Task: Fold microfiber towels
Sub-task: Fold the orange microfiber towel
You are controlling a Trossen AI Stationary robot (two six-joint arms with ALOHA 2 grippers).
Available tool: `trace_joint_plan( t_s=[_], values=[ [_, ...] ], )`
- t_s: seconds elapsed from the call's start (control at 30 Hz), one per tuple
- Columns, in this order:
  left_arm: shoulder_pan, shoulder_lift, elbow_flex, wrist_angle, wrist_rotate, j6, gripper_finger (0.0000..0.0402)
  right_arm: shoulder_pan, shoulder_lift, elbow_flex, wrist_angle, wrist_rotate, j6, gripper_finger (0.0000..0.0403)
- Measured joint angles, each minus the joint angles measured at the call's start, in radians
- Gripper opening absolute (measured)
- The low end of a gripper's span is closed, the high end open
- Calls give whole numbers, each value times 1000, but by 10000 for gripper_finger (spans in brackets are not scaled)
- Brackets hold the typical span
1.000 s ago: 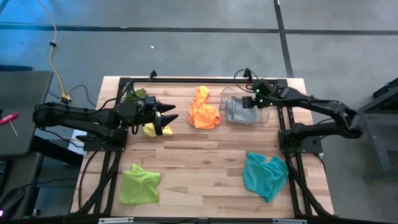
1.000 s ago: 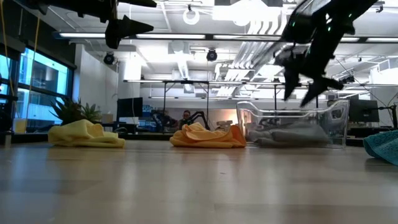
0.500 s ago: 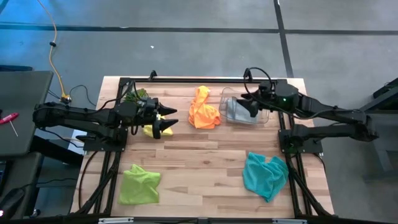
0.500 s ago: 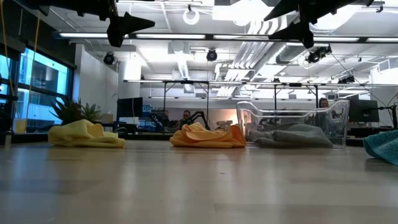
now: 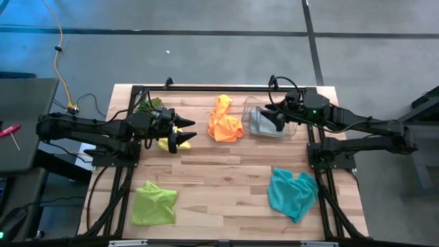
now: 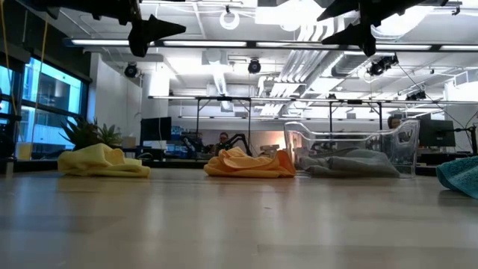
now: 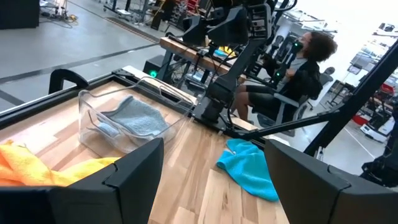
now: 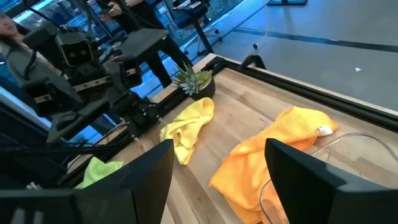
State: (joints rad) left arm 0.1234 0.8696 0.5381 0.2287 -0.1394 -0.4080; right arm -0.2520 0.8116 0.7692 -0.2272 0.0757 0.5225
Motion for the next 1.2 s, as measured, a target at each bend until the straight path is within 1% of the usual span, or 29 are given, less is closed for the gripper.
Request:
trace_joint_plan(
  t_s=[0.17,0.23,0.3,0.37,0.43,0.53,0.67,0.77,0.87,0.97,1.03,1.2],
  values=[
    [0,0,0,0,1,1,271,0,0,0,0,-2,0,245],
    [0,2,2,-6,-8,23,271,0,0,0,0,-2,0,245],
    [-6,32,37,-82,-17,63,270,0,0,0,0,-5,0,245],
    [-19,95,94,-224,-30,135,267,0,0,0,0,-5,0,245],
    [-30,177,154,-333,-37,223,261,0,0,0,0,-5,0,245],
    [-45,325,228,-385,-51,362,252,0,0,0,0,-5,2,245],
    [-65,527,292,-389,-75,571,238,0,0,0,-4,-5,1,245],
    [-77,653,330,-390,-147,752,231,0,1,-1,-9,-5,1,245],
    [-79,759,372,-388,-237,897,227,0,1,-1,-19,-5,1,245],
    [-62,841,406,-383,-250,1024,227,0,1,-1,-26,-5,1,245],
    [-45,885,425,-375,-255,1084,227,0,1,-1,-27,-5,1,245],
    [10,962,466,-357,-260,1149,215,0,1,-1,-32,-4,1,245]
  ],
)
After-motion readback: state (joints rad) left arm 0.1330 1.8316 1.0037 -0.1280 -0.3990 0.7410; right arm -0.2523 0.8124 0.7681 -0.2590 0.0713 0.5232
